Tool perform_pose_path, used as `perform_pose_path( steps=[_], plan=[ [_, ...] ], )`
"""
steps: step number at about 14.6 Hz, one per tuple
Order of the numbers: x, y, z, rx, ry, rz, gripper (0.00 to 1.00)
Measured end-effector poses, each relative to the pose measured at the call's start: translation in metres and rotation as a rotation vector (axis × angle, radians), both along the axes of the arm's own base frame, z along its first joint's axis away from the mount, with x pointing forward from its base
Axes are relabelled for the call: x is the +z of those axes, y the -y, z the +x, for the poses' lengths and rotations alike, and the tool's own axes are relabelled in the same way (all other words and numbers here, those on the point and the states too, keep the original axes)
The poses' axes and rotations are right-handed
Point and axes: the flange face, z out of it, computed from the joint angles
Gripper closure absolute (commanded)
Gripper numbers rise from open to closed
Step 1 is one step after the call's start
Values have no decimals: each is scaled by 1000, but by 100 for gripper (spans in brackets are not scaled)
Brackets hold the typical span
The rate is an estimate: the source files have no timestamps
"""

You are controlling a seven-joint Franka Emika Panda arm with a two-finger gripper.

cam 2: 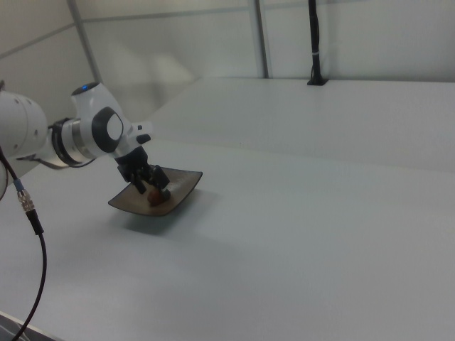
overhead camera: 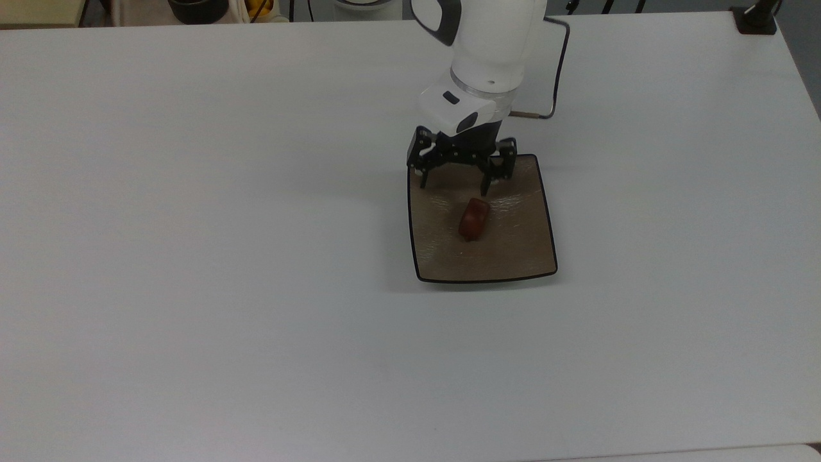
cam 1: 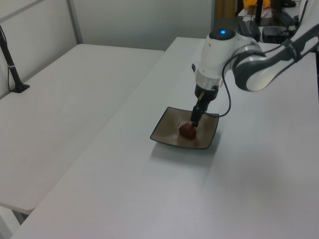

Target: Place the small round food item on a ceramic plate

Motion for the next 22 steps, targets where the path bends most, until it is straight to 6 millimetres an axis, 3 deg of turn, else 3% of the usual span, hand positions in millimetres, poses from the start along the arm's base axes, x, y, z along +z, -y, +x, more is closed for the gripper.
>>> perform_pose_path(
  steps=[3, 6, 8, 10, 15, 17, 22],
  plan=[
    [49, 17, -15, 119, -198, 6, 0],
    [106, 56, -40, 184, -300, -18, 0],
    [115, 71, -54, 190, -383, -42, 0],
    [123, 91, -55, 153, -395, -41, 0],
    [157, 190, -49, -12, -341, 96, 0],
    [163, 201, -45, -30, -300, 111, 0],
    [164, 200, -41, -26, -269, 114, 0]
  ],
)
